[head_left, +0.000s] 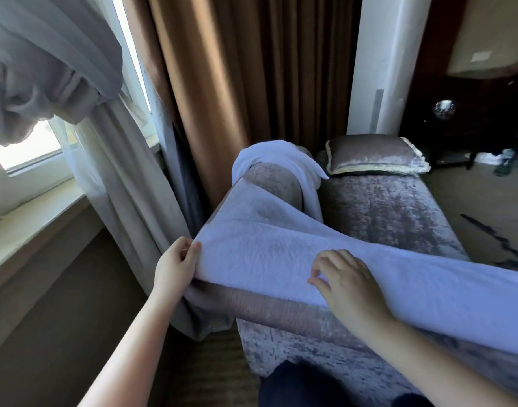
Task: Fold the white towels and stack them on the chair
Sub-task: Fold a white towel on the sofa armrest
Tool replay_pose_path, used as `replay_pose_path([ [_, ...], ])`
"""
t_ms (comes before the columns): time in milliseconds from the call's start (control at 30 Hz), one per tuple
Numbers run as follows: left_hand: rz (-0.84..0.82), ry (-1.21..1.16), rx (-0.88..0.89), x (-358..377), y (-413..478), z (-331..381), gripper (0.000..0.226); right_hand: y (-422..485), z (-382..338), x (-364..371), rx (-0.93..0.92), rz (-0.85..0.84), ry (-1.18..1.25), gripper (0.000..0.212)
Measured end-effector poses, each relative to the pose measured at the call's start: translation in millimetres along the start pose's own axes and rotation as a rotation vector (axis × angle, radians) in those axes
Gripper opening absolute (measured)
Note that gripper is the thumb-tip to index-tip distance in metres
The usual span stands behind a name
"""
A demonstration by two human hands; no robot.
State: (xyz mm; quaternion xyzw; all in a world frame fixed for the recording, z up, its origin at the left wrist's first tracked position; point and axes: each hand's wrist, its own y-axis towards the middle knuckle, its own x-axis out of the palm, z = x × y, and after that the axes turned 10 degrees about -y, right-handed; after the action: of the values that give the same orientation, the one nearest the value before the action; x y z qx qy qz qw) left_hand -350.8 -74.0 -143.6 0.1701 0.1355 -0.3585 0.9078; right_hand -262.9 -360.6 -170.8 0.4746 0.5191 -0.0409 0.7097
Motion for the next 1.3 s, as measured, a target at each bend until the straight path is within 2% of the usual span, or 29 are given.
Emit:
replay_pose_path([
  [200,0.038,-0.103,0.051,-3.8,-12.9,-0.4,0.018,-15.9,-3.0,1.1,-0.043,0.052,-0.043,0.022],
  [367,0.025,0.021,0.015,-0.1,-5.3,0.4,0.024,-25.9,-2.1,-5.5,0.003,0.023,0.057,0.024],
  [467,0.043,0.095,0.076,1.7,2.7,8.2,0.026,-25.9,0.2,-9.7,0.007,0.049,0.091,0.021],
  [633,0.059,0.171,0.05,8.7,16.3,7.2,0.019,-30.6,23.9,-14.9,0.125,0.108,-0.018,0.03],
  [700,0.057,0.128,0.016,10.0,21.3,5.4,0.018,-33.5,41.5,-16.9,0.175,0.104,-0.061,0.033],
  [767,0.048,0.059,-0.049,9.5,26.5,8.5,0.02,-33.9,60.9,-18.8,0.226,0.074,-0.089,0.035],
  [867,-0.019,0.128,-0.104,10.5,34.4,15.3,0.025,-30.8,83.1,-15.4,0.294,-0.063,-0.095,0.041],
  [967,-0.086,0.201,-0.105,11.1,39.4,19.8,0.025,-30.9,88.5,-8.1,0.339,-0.15,-0.112,0.028],
  [1167,-0.033,0.3,0.009,12.4,47.9,23.0,0.019,-36.2,86.7,-7.4,0.322,-0.105,-0.167,0.024],
  [1233,-0.053,0.399,0.004,16.6,47.3,16.0,0.019,-36.1,84.9,-8.9,0.284,-0.096,-0.199,0.037],
  [1300,-0.028,0.436,0.033,17.0,49.2,17.1,0.018,-30.9,84.4,-12.8,0.269,-0.124,-0.158,0.036],
])
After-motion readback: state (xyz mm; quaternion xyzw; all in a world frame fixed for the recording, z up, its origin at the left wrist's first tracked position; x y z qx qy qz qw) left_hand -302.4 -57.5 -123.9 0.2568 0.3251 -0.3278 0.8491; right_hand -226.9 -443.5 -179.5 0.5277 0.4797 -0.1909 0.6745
